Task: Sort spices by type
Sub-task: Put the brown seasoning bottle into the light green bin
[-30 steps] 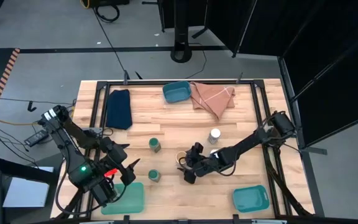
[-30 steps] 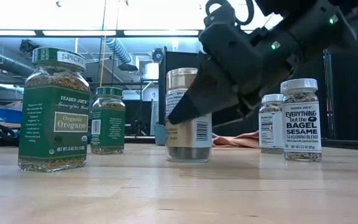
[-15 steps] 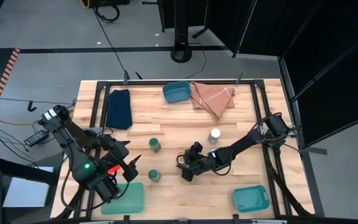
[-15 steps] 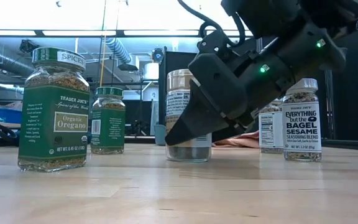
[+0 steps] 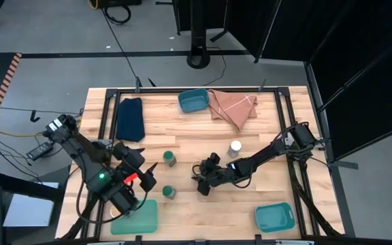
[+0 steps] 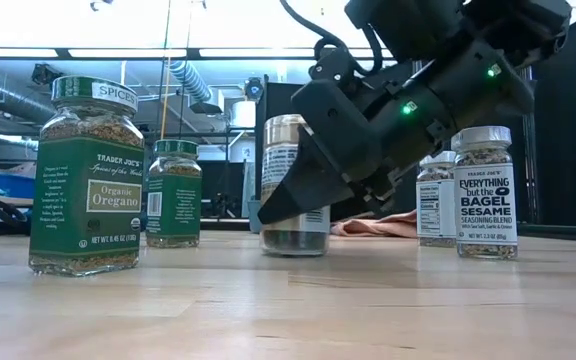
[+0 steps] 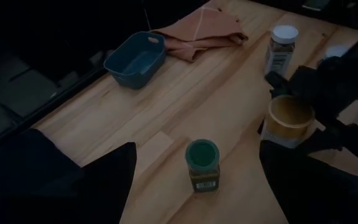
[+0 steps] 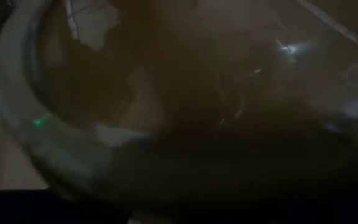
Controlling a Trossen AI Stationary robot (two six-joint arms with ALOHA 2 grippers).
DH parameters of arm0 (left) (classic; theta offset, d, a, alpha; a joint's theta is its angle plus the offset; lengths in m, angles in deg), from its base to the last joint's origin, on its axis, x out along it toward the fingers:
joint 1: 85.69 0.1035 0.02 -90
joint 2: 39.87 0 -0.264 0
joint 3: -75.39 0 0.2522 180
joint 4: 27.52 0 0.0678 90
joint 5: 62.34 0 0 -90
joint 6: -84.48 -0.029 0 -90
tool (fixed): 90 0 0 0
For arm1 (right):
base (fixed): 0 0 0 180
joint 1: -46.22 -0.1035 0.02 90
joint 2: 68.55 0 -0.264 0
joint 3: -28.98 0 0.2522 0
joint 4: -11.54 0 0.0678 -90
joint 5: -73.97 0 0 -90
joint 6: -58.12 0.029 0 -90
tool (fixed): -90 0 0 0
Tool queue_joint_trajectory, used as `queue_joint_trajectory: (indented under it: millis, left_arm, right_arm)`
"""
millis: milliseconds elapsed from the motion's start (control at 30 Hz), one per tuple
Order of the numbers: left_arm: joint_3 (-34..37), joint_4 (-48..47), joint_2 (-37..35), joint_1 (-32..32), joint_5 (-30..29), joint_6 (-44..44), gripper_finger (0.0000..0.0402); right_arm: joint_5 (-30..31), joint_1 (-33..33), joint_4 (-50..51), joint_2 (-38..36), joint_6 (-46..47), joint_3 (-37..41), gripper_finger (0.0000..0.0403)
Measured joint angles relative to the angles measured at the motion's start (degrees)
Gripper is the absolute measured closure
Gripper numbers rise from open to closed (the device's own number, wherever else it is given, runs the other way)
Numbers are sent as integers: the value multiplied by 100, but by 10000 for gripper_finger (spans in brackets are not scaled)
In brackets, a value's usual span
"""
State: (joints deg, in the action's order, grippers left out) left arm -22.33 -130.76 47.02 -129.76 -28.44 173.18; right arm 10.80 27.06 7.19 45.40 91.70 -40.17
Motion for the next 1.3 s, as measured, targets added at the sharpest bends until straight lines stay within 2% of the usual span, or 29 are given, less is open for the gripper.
queue_joint_trajectory:
  millis: [267,367,467,667,867,967,1067,1133,1300]
  left_arm:
    - [0,128,0,270,-64,-30,56]
    - [0,505,0,378,-67,-463,56]
    - [0,1148,0,521,115,-1433,56]
    - [0,2639,0,1061,1665,-4376,56]
    - [-368,2989,-32,1835,2434,-6034,56]
    - [-685,3365,-117,2225,3141,-6891,56]
    - [-993,3495,-125,2576,4105,-7479,56]
    - [-1060,3466,-105,2783,4502,-7721,56]
    - [-1062,3502,-76,3176,4637,-8090,56]
  right_arm:
    - [-229,29,-36,-391,-306,2,112]
    - [-254,71,-15,-703,-604,2,112]
    - [-260,132,51,-1056,-901,2,112]
    - [-245,203,335,-1606,-1415,2,111]
    - [-254,195,636,-1734,-1579,0,111]
    - [-251,196,662,-1733,-1580,1,110]
    - [-250,199,667,-1733,-1578,0,110]
    - [-250,197,640,-1733,-1578,0,110]
    - [-250,197,636,-1733,-1573,0,107]
